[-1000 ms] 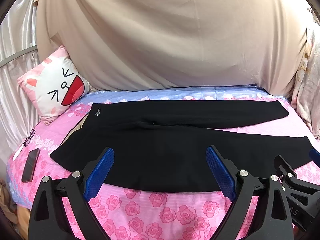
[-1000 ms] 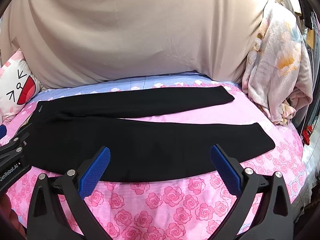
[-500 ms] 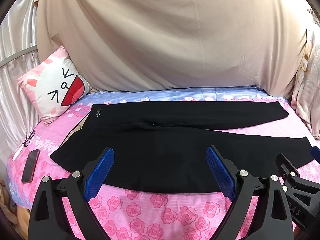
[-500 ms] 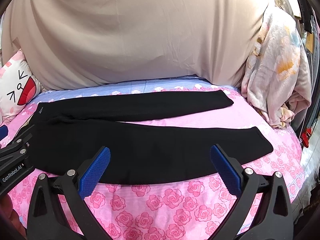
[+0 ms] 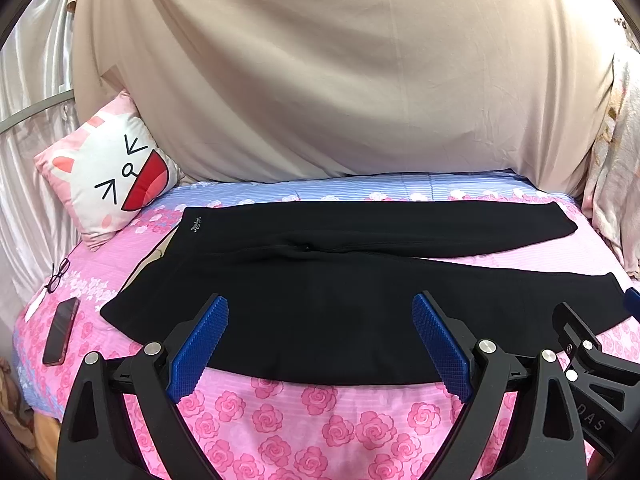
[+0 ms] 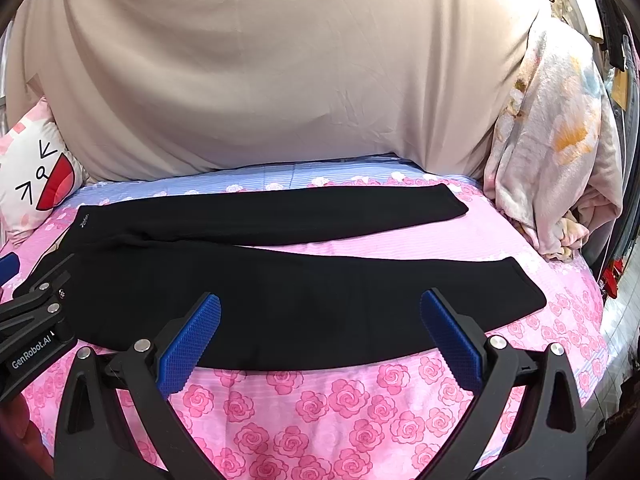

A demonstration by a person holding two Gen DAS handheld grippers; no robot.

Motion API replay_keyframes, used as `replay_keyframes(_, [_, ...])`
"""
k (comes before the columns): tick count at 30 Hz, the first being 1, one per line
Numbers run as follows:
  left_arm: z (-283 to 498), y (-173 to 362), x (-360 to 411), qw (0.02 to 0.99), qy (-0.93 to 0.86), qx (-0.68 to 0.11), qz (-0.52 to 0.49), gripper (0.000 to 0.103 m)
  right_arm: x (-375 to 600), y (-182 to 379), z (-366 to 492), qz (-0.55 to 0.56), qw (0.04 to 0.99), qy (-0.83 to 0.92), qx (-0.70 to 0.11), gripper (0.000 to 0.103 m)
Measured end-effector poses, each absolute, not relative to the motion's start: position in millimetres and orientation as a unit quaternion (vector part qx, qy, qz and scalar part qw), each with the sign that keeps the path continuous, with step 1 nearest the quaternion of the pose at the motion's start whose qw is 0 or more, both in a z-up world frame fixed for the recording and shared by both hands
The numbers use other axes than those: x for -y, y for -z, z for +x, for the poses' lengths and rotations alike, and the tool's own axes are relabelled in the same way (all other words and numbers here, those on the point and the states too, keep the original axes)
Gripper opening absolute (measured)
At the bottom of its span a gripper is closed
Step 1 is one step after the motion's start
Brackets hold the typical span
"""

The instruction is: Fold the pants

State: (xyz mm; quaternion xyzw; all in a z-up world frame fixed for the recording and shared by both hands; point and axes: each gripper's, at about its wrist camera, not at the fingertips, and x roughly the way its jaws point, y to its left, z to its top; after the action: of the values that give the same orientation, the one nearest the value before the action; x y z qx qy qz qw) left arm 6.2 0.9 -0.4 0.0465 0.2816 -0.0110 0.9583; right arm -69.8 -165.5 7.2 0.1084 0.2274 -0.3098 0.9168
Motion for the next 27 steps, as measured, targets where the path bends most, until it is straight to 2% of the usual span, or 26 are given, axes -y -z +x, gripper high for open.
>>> replay_keyframes(27, [4.8, 1.3, -1.0, 0.958, 0.013, -0.282, 0.049, 0.091, 162.1, -8.0, -67.7, 0.109, 0.919, 0.303, -0.227, 0.098])
